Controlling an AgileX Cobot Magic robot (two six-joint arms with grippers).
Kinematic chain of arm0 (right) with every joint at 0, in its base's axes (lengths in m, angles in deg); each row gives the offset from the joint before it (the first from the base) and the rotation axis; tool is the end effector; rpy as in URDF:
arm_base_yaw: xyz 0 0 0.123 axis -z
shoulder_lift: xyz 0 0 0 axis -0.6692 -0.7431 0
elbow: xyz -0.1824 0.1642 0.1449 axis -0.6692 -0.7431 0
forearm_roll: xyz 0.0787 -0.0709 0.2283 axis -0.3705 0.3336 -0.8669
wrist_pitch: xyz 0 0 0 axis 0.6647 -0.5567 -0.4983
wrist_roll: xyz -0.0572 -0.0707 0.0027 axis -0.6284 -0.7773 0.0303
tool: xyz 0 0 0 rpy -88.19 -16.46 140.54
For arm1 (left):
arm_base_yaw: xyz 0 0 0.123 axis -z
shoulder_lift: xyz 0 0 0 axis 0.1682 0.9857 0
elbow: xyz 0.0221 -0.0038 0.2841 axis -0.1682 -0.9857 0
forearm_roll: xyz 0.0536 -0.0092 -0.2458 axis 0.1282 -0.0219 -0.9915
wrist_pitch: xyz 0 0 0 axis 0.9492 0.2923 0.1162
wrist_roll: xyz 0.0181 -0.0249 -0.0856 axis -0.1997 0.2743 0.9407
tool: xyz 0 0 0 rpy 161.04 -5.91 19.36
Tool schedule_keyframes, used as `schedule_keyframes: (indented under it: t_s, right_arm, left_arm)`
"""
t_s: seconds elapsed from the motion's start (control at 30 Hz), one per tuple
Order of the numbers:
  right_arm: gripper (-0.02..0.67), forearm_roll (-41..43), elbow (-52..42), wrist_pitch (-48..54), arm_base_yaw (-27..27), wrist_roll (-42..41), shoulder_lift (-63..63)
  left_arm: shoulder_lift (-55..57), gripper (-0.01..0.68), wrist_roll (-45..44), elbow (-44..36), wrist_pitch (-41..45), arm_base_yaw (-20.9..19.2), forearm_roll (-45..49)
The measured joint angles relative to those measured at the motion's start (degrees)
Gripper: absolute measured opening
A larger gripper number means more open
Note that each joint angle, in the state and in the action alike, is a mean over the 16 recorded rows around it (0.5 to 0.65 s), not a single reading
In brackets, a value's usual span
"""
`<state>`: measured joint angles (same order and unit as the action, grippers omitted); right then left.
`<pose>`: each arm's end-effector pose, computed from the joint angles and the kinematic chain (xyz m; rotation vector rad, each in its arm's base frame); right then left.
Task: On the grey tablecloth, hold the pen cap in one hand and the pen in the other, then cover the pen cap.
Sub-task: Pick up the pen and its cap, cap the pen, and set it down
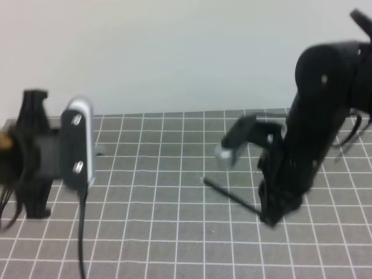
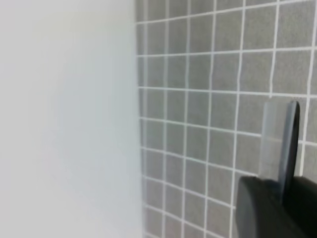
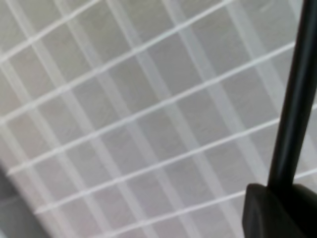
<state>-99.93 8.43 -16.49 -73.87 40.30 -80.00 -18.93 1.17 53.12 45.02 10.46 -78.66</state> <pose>0.2993 0.2065 0.2732 -1.6012 2.5141 0.2870 0.2300 -0.0972 0.3179 1.7000 1.5083 0.3473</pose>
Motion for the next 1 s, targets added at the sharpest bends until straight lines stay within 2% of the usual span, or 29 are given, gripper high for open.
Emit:
schedule_keyframes:
  t_s: [0.27,0.47,0.67,1.0]
  right_arm:
    - [0.055,-5.33,-5.87,-0.38,-3.94,0.55,2.71]
    - [0.069,-7.91,-6.93,-1.51,-7.04,0.56,2.92]
    - [0.069,-8.56,-6.93,-1.51,-9.34,0.99,2.89]
    - [0.069,-7.74,-6.93,-1.51,-12.26,2.79,4.85]
  left_arm:
    - [-14.34,0.073,-6.76,-22.14,-21.07,3.06,-0.71]
    - [-20.3,0.072,-8.59,-32.95,-31.91,6.64,-0.5]
    - [-22.58,0.072,-7.81,-36.81,-34.96,10.87,0.56]
    - [-23.4,0.072,-7.25,-37.06,-33.74,16.74,2.03]
